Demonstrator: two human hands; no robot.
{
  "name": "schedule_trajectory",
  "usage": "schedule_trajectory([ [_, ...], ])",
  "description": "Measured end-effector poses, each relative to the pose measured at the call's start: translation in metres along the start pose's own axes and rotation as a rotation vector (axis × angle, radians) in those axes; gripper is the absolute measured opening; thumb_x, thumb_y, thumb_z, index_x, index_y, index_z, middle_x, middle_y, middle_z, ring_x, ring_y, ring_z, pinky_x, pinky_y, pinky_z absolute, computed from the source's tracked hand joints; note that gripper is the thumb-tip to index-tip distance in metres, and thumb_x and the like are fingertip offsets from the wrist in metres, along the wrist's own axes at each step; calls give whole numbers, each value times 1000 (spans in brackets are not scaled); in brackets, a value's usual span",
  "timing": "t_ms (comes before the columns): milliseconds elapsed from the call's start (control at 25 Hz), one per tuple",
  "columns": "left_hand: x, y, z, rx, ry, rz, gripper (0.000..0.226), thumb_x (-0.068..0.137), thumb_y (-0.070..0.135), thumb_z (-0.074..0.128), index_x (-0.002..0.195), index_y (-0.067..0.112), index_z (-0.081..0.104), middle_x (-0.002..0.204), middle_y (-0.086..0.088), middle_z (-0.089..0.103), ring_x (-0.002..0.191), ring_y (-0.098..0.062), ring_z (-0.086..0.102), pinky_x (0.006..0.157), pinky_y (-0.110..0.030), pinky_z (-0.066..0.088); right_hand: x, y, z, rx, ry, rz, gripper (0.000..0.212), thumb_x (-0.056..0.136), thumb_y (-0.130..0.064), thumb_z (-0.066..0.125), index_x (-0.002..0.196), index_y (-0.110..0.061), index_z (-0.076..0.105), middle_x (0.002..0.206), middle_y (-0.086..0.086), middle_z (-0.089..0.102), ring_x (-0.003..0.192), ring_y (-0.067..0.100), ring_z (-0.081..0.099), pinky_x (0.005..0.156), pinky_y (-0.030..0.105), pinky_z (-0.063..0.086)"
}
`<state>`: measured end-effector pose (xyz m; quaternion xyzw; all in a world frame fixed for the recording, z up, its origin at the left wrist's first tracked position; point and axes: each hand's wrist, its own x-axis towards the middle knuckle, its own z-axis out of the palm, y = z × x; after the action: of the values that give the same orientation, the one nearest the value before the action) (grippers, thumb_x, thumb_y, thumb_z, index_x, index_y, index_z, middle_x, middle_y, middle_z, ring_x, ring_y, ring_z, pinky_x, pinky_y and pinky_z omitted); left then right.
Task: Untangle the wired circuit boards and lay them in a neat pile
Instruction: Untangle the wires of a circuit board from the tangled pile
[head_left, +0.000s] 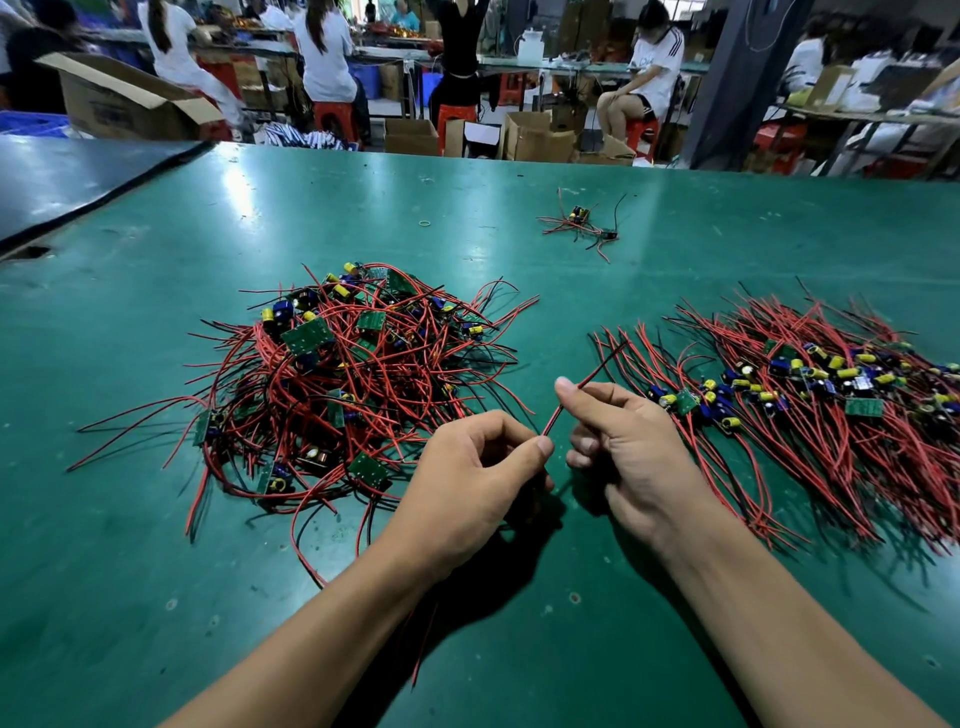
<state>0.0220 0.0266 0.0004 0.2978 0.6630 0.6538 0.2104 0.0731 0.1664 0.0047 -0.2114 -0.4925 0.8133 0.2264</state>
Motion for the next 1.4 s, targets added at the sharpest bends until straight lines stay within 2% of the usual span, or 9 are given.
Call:
schedule_trajectory([
  [280,0,-1,-2,-95,-39,-65,16,94,11,61,89,-4,63,68,-10,70,54,-20,62,53,-26,52,-2,-8,-1,83,-89,217,33,73,-34,75,74,-22,44,61,-4,33,43,5,32,38,16,29],
  [440,0,-2,-4,-126,-41,-91,15,97,12,58,90,1,66,69,-11,69,55,-22,62,55,-30,54,-7,-6,-1,-96,-189,180,34,72,-42,77,83,-13,63,64,0,46,44,9,39,40,20,34],
  [600,1,-4,-4,-159,-23,-82,19,97,9,56,88,-4,66,68,-10,67,52,-22,59,51,-29,53,-15,3,1,-242,-341,140,39,79,-45,75,99,-11,76,59,9,61,44,20,56,46,28,48],
  [720,1,-4,-2,-156,-13,-55,22,97,6,56,79,-4,65,74,-7,72,53,-20,60,50,-27,53,-13,3,1,-322,-301,117,41,84,-52,70,96,-14,78,56,10,55,45,20,57,44,24,47],
  [880,1,-3,-2,-126,-19,-50,20,96,9,59,78,4,66,70,-10,71,56,-20,61,51,-26,51,-4,-2,-1,-403,-189,137,43,99,-49,53,87,-18,79,48,1,40,37,14,44,40,16,31],
  [960,0,-3,-3,-103,-27,-54,17,95,12,60,82,2,65,65,-7,68,52,-20,59,52,-25,50,3,-9,-6,-333,-92,124,46,102,-45,49,84,-15,78,50,-5,39,39,9,32,39,17,24],
  [1080,0,-1,-3,-106,-60,-69,19,95,12,60,86,-5,63,63,-8,67,53,-22,57,52,-25,49,7,-20,-13,-123,-28,121,51,103,-42,46,75,-12,76,59,-6,47,41,6,30,38,17,27],
  [1200,0,1,-4,-124,-91,-82,20,94,11,60,87,-7,62,63,-10,66,54,-23,55,53,-26,48,5,-28,-15,106,-128,266,54,99,-43,48,61,-13,71,66,-2,53,40,7,28,37,18,24],
  [1400,-1,-1,-5,-144,-73,-107,20,95,14,59,93,-6,65,62,-8,64,51,-20,57,52,-24,48,3,-33,-21,304,-294,463,38,88,-34,56,57,-13,61,69,-1,51,47,9,18,38,19,22],
])
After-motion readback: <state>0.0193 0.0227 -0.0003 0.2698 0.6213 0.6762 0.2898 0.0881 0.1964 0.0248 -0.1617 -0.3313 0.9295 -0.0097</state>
